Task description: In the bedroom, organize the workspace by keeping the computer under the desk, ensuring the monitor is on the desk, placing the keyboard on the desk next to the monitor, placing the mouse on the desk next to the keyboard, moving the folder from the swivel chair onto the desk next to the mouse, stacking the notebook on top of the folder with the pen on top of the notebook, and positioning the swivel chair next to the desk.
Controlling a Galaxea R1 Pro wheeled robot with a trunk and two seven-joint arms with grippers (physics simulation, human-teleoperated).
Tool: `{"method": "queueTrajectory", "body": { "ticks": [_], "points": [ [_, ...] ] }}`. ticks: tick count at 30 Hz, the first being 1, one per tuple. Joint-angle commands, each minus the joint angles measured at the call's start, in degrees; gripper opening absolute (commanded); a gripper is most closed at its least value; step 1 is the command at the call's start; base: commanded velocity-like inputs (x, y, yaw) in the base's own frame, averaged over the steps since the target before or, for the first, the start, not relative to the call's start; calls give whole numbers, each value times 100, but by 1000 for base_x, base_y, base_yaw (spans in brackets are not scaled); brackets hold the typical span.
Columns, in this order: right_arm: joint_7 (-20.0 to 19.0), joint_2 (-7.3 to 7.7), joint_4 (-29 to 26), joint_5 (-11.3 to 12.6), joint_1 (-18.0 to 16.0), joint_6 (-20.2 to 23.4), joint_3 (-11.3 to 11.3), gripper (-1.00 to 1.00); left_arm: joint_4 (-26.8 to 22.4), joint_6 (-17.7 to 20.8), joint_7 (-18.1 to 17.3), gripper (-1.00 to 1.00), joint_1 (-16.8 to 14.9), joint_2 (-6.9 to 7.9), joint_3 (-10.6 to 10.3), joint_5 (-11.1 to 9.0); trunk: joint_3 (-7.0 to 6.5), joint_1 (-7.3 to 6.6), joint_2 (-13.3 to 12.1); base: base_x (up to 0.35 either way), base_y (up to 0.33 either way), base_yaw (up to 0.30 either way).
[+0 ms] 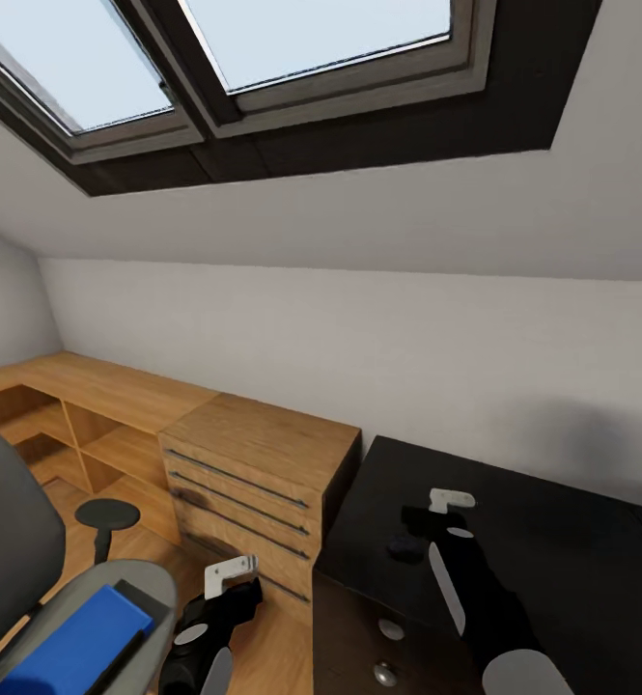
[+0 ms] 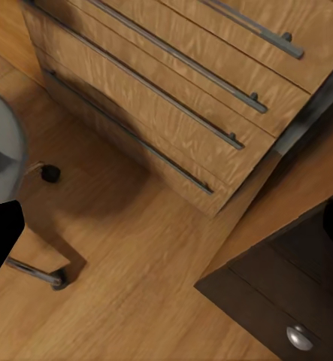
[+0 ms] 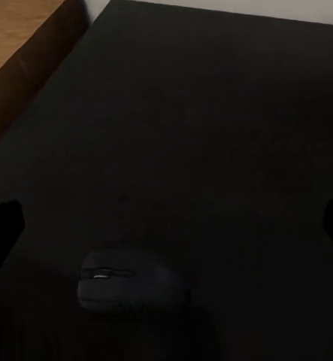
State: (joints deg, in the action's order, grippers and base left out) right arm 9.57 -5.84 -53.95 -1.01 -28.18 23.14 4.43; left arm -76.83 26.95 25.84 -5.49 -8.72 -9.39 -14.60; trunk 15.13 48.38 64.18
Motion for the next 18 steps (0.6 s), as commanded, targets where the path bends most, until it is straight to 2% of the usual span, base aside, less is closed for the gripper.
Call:
{"method": "queueTrajectory", "body": {
  "ticks": [1,11,18],
  "points": [
    [-47,-5,68,-12,-4,32,-13,100,-7,12,54,100,-4,2,-10,-60,8,3,5,143,-6,0],
    [-138,-13,250,-13,-4,32,-346,100,-7,12,57,100,-4,2,-10,-57,8,3,5,24,-1,0],
    [-136,-47,472,-1,-34,32,-396,100,7,12,61,100,-4,2,-10,-52,8,3,5,1,0,0]
  ]
}}
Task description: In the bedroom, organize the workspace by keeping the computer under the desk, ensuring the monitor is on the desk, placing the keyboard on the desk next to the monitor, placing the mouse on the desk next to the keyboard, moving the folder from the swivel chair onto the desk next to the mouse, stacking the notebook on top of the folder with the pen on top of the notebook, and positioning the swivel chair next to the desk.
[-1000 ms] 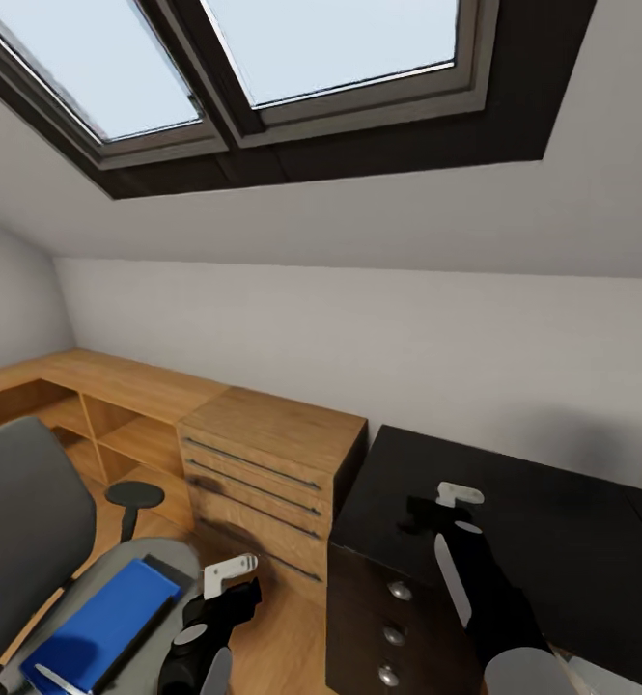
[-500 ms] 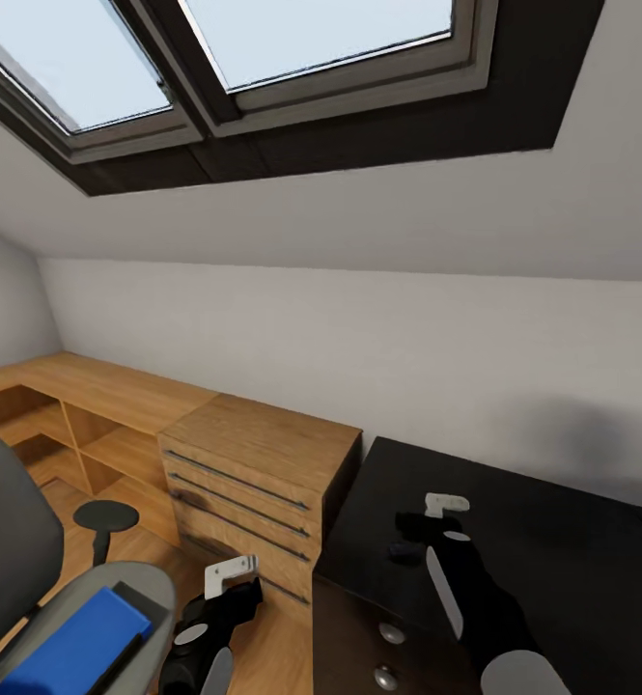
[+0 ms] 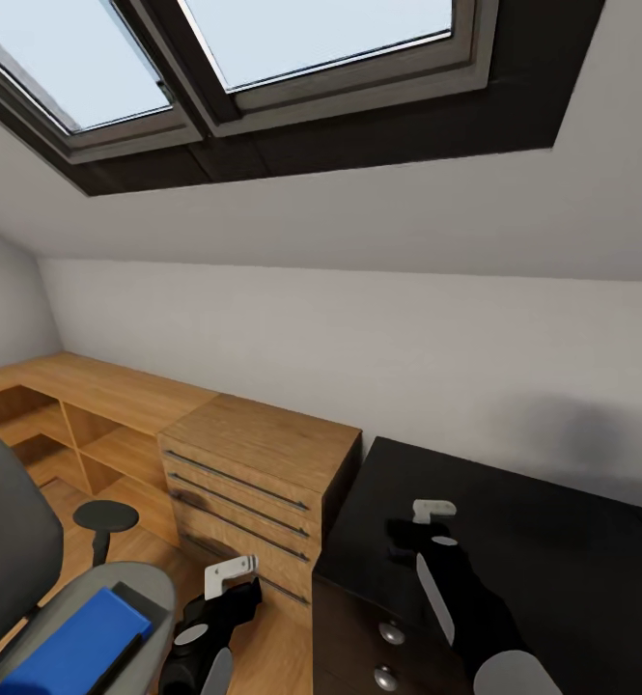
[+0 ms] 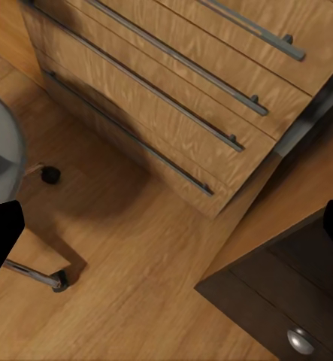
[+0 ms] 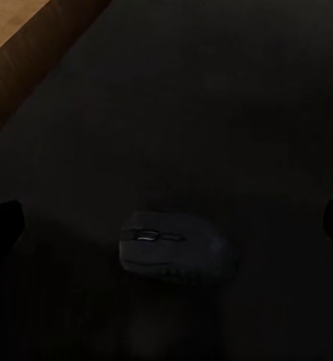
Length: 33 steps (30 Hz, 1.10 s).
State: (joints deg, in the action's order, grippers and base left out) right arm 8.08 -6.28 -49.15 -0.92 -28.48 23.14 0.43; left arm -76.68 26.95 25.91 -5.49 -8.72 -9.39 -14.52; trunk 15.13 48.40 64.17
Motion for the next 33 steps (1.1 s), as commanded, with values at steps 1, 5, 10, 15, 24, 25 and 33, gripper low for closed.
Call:
{"method": "queueTrajectory", "body": {
  "ticks": [1,5,10,15,24,25,33],
  "points": [
    [13,-9,19,-9,-22,33,2,100,-7,12,54,100,-4,2,-10,-60,8,1,6,0,0,0],
    [17,-69,528,-5,-567,32,-6,100,-5,12,54,100,-4,2,-8,-60,8,1,6,0,0,0],
    [18,-71,1920,10,-1617,-285,25,100,-4,12,55,100,-4,2,-10,-59,8,1,6,0,0,0],
    [20,-60,2876,23,-2069,-695,48,100,-4,12,55,100,-4,2,-3,-59,8,1,6,0,0,0],
    [49,8,3598,33,-2161,-750,289,100,-198,-3,48,100,-4,2,-17,-68,8,1,6,0,0,0],
    [54,37,3612,34,-2162,-745,317,100,-303,-2,44,100,-4,2,-18,-68,8,1,6,0,0,0],
    [56,197,3640,103,-2164,-448,615,100,-1014,25,46,100,-4,-6,-27,-76,8,1,6,0,0,0]
  ]
}}
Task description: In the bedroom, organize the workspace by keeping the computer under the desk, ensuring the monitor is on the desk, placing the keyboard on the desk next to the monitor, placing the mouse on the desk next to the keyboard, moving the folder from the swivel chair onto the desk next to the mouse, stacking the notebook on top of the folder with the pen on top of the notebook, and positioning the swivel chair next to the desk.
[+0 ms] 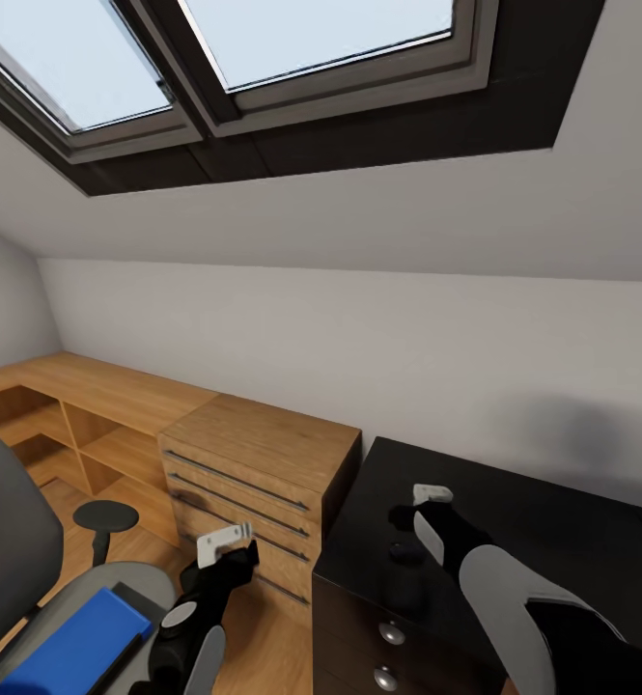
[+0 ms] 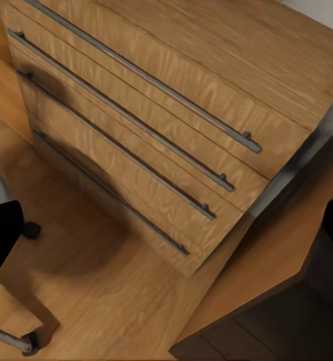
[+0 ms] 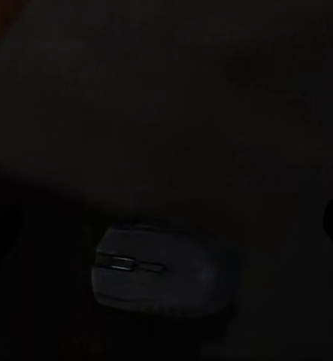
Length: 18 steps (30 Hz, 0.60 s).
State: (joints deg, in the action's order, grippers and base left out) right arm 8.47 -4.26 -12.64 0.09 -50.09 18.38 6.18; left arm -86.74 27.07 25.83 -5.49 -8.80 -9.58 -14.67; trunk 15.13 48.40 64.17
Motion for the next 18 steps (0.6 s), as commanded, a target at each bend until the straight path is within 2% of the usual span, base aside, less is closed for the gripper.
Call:
{"method": "queueTrajectory", "body": {
  "ticks": [1,9,18],
  "points": [
    [16,-3,-11,3,-4,34,44,100,-21,14,54,100,-5,2,-9,-61,8,1,5,0,0,0],
    [15,-5,-11,0,-1,59,56,100,-70,18,54,100,-2,-1,-9,-62,8,1,5,0,0,0],
    [6,-11,-11,2,0,58,43,100,-79,18,54,100,-5,-7,-9,-62,169,198,366,0,0,0]
  ]
}}
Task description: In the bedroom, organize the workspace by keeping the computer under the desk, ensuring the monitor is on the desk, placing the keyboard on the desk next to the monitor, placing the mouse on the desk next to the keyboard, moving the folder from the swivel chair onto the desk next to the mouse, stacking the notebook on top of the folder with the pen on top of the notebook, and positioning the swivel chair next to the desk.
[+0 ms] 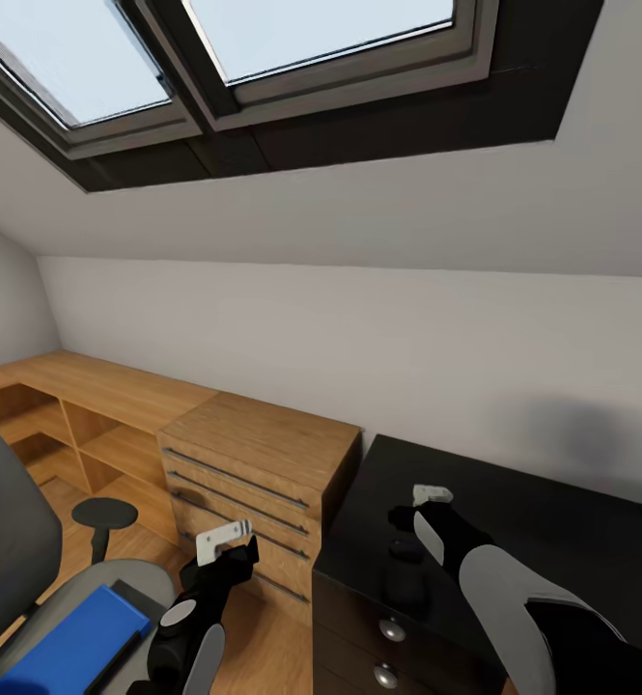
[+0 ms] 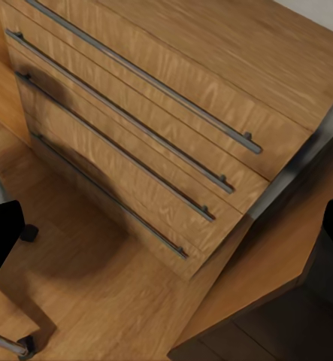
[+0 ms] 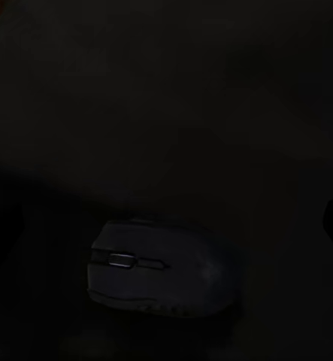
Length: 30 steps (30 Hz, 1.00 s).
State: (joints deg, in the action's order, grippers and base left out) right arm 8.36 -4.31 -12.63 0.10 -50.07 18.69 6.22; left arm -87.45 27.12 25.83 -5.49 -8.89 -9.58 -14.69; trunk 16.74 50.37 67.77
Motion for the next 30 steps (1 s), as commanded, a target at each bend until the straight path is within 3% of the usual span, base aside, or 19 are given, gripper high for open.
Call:
{"method": "queueTrajectory", "body": {
  "ticks": [1,30],
  "points": [
    [17,-6,-12,1,-2,28,39,100,-8,12,54,100,-5,2,-8,-60,26,23,47,0,0,0],
    [25,-43,-3,-1,-3,38,36,100,0,12,143,100,-4,1,-8,-60,547,660,1210,0,0,0]
  ]
}}
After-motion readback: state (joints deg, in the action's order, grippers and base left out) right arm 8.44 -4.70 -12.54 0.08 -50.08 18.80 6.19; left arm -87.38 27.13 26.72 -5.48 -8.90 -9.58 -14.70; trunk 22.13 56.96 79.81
